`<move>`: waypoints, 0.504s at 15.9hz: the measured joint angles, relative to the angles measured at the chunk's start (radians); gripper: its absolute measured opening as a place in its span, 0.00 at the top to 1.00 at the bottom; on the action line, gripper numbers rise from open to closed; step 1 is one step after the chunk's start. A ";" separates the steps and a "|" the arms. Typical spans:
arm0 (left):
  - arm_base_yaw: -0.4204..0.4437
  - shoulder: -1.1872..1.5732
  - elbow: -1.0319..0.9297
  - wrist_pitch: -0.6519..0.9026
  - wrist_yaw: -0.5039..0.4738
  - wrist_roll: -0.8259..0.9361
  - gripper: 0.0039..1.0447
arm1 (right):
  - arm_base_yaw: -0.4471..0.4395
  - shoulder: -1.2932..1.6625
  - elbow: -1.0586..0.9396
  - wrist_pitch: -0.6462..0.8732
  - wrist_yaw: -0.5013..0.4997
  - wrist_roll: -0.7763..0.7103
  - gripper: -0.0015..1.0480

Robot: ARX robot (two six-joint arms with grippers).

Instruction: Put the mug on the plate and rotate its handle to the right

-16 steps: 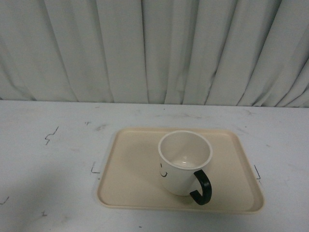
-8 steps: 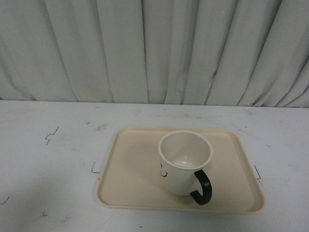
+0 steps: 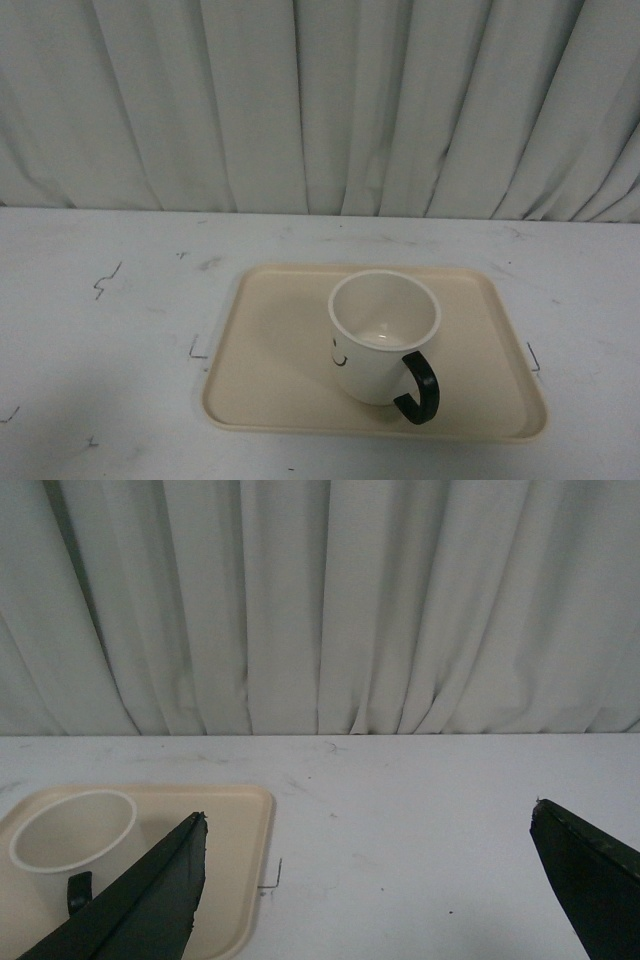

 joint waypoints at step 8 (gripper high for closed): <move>0.000 -0.187 0.000 -0.198 0.000 -0.002 0.99 | 0.000 0.000 0.000 0.000 0.000 0.000 0.06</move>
